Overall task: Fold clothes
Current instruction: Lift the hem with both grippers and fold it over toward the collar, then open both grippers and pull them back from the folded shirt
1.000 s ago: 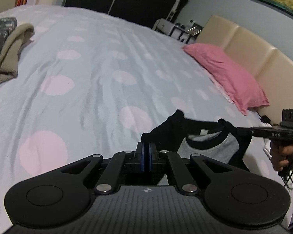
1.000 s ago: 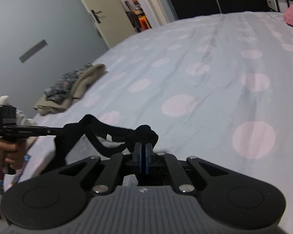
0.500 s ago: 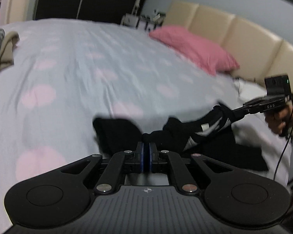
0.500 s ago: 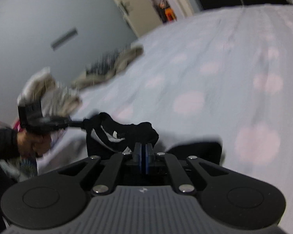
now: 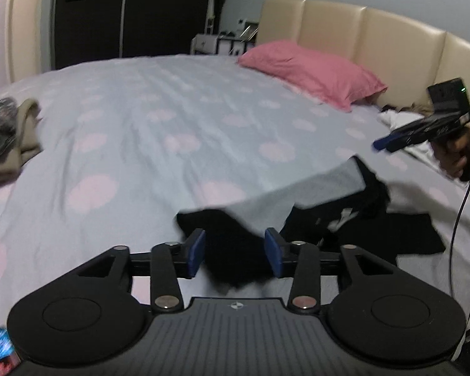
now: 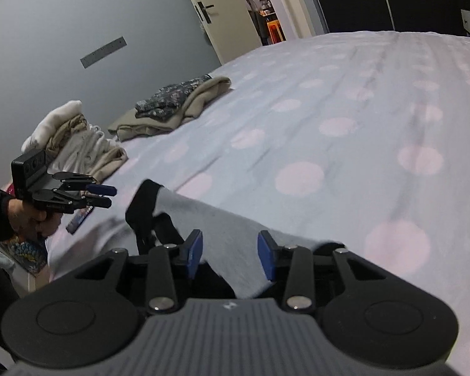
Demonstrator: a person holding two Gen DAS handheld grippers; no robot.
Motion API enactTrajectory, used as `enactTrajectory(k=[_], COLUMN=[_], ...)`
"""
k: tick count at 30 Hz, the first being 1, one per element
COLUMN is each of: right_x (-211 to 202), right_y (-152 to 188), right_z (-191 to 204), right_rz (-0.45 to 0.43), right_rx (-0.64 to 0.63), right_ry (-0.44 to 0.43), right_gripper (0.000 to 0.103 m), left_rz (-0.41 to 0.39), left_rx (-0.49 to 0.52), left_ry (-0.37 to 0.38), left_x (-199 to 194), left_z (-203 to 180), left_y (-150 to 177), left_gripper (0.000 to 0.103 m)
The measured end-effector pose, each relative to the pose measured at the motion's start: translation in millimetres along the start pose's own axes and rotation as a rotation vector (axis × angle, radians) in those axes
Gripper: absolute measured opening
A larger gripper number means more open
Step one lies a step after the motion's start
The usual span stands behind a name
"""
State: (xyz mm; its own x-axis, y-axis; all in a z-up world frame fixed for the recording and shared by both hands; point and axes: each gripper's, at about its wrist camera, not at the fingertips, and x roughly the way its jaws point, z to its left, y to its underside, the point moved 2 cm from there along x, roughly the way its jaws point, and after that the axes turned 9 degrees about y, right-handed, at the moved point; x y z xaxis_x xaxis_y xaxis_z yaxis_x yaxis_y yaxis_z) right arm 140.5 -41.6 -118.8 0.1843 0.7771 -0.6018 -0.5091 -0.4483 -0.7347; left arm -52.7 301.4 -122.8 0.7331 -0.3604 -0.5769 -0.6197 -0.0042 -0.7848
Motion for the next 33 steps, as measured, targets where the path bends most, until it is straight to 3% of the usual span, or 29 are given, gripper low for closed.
enactTrajectory(k=[2,4,8,13,14,15,16,17,25,29,33], right_x=[12.6,24.5,46.8,61.3,60.5,58.3,55.9,53.5,4.5,11.7,24.7], right_y=[1.7,4.1,10.2,22.9,25.1,26.4,27.4,28.4,29.3,50.9,73.8], right_z=[11.7,25.4,37.5,48.2,50.4,53.7,57.2,60.7,66.9,78.9,89.2], right_rz=[0.039,0.087,0.184,0.246,0.248,0.240,0.231,0.221,0.171,0.244,0.386], right_rx=[-0.035,-0.119,-0.207,-0.294,-0.319,-0.344,-0.369,-0.395,-0.440,-0.508,-0.513], right_ry=[-0.032,-0.040,-0.038,-0.026,-0.027,-0.029,-0.032,-0.034,-0.090,-0.092,-0.148], right_gripper=[0.045,0.056,0.056,0.028,0.012,0.007,0.007,0.007,0.007,0.008,0.022], left_rz=[0.025,0.089,0.205,0.223,0.217,0.211,0.205,0.198,0.128,0.209,0.255], left_rx=[0.035,0.112,0.226,0.184,0.175,0.171,0.175,0.180,0.270,0.344,0.365], left_ry=[0.052,0.104,0.130,0.160,0.168,0.179,0.197,0.215,0.293,0.270,0.288], left_x=[17.9,38.4,72.1,82.1,80.8,78.8,75.0,71.2,36.3,41.0,35.0], left_z=[-8.8,-20.1,-32.4,-29.2,-29.0,-29.3,-30.4,-31.6,-57.2,-71.5,-78.8], left_y=[-7.5,-8.7,-3.0,1.4,1.7,2.1,2.6,3.2,19.5,44.5,61.2], left_gripper=[0.040,0.040,0.040,0.037,0.025,0.018,0.009,0.008,0.006,0.007,0.009])
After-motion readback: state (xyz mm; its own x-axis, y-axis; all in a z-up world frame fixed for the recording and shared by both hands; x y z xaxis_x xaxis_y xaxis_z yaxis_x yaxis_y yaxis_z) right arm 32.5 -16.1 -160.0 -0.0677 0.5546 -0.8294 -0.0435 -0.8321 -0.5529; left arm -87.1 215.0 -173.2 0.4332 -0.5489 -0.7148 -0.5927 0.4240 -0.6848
